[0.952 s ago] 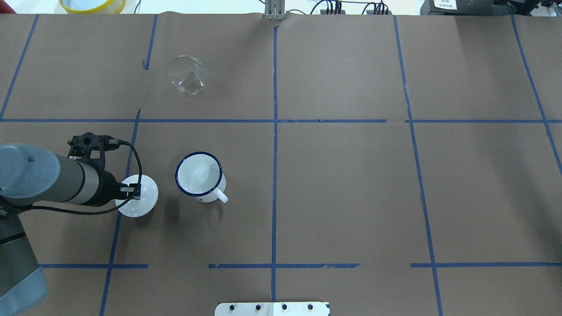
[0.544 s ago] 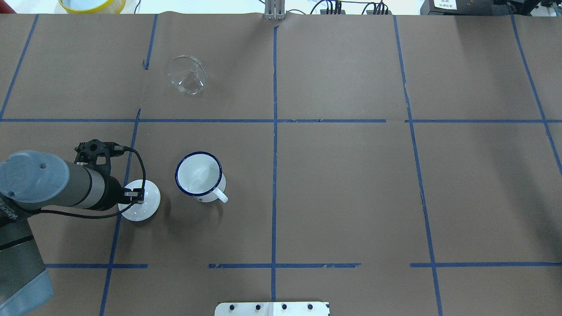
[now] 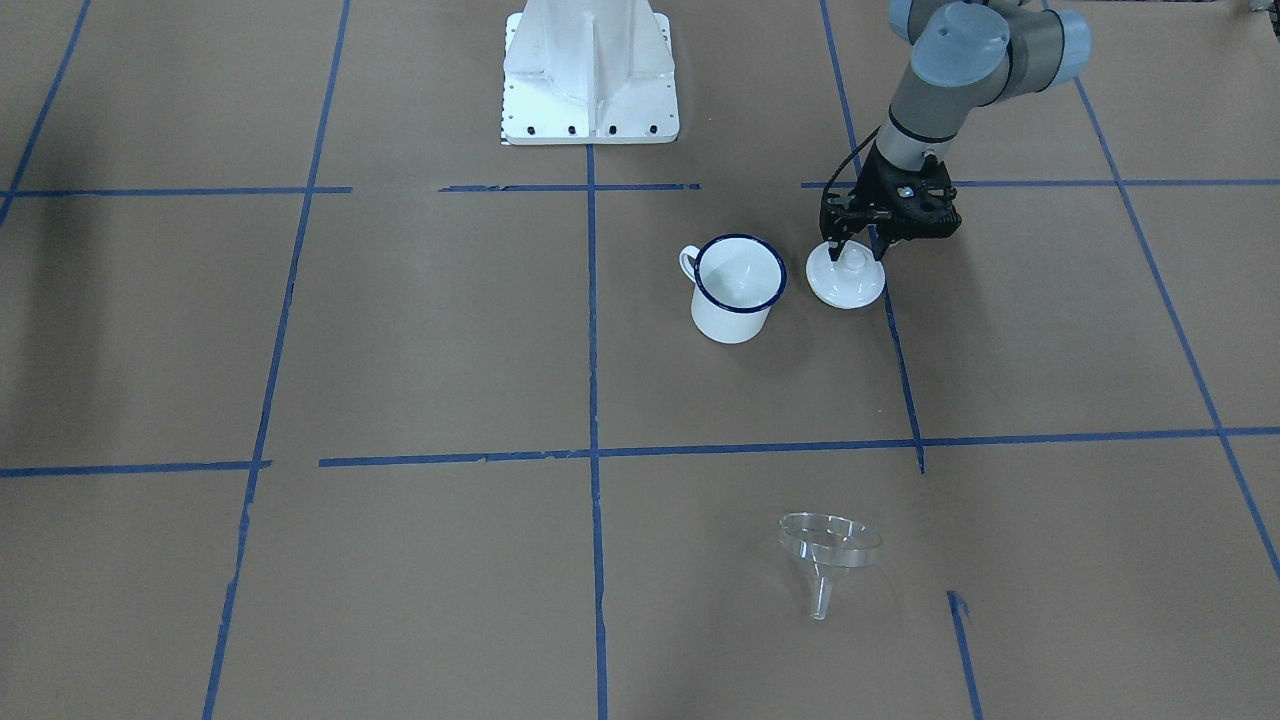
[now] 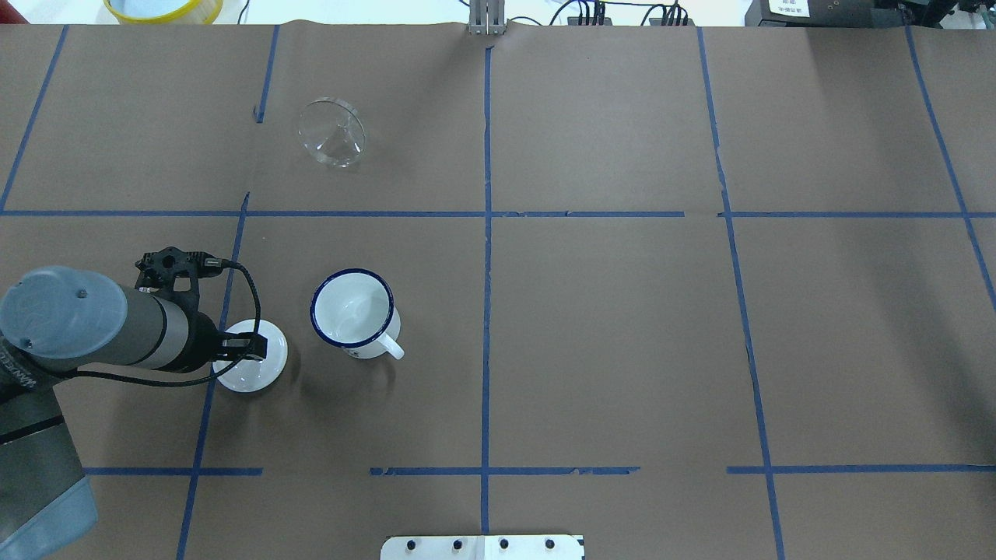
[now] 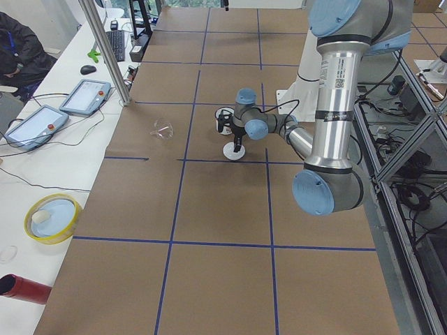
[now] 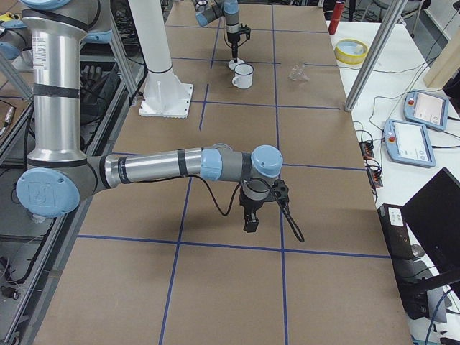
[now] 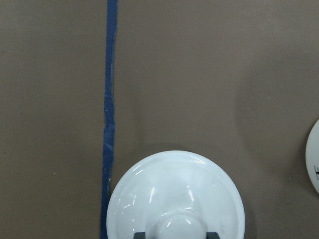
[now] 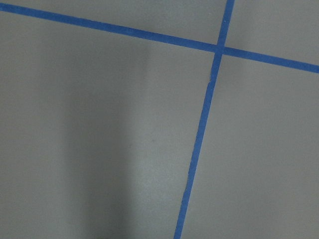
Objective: Place funnel on cup
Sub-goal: 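Carry the lid beside the mug and set it down with the left gripper, then move the left gripper to the clear glass funnel, then grasp the glass funnel rim with the left gripper and lift, then carry the funnel over the open mug with the left gripper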
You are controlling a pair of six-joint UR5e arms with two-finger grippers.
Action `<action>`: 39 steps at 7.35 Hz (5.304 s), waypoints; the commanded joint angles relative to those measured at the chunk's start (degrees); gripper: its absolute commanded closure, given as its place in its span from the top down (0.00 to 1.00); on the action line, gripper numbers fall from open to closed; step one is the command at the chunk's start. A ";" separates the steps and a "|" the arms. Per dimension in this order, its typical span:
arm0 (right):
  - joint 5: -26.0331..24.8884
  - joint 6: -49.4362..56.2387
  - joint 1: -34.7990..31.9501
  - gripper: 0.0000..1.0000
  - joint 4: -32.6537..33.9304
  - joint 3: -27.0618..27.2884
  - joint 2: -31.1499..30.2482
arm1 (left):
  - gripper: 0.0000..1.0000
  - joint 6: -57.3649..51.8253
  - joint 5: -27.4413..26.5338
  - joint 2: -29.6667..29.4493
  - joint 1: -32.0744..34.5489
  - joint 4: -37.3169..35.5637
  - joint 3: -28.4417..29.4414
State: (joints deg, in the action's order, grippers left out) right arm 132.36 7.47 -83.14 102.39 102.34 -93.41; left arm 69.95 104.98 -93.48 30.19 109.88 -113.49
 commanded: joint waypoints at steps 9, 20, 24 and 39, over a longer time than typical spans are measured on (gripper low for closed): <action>0.00 0.00 0.00 1.00 0.00 0.06 -0.01 | 1.00 64.49 -24.61 -26.05 11.64 26.23 31.89; 0.00 0.00 0.00 1.00 0.00 -0.03 -0.01 | 0.00 66.45 -26.76 -33.44 13.58 34.95 45.90; 0.00 0.00 0.00 1.00 0.00 0.06 -0.01 | 0.00 65.40 -19.96 -32.92 17.08 34.89 36.10; 0.00 0.00 0.00 1.00 0.09 0.06 -0.01 | 0.00 22.51 6.03 -43.48 4.29 -49.89 10.12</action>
State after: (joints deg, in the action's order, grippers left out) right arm 132.37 7.46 -83.15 102.41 102.39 -93.43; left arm 92.45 111.09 -138.74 37.13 56.48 -105.08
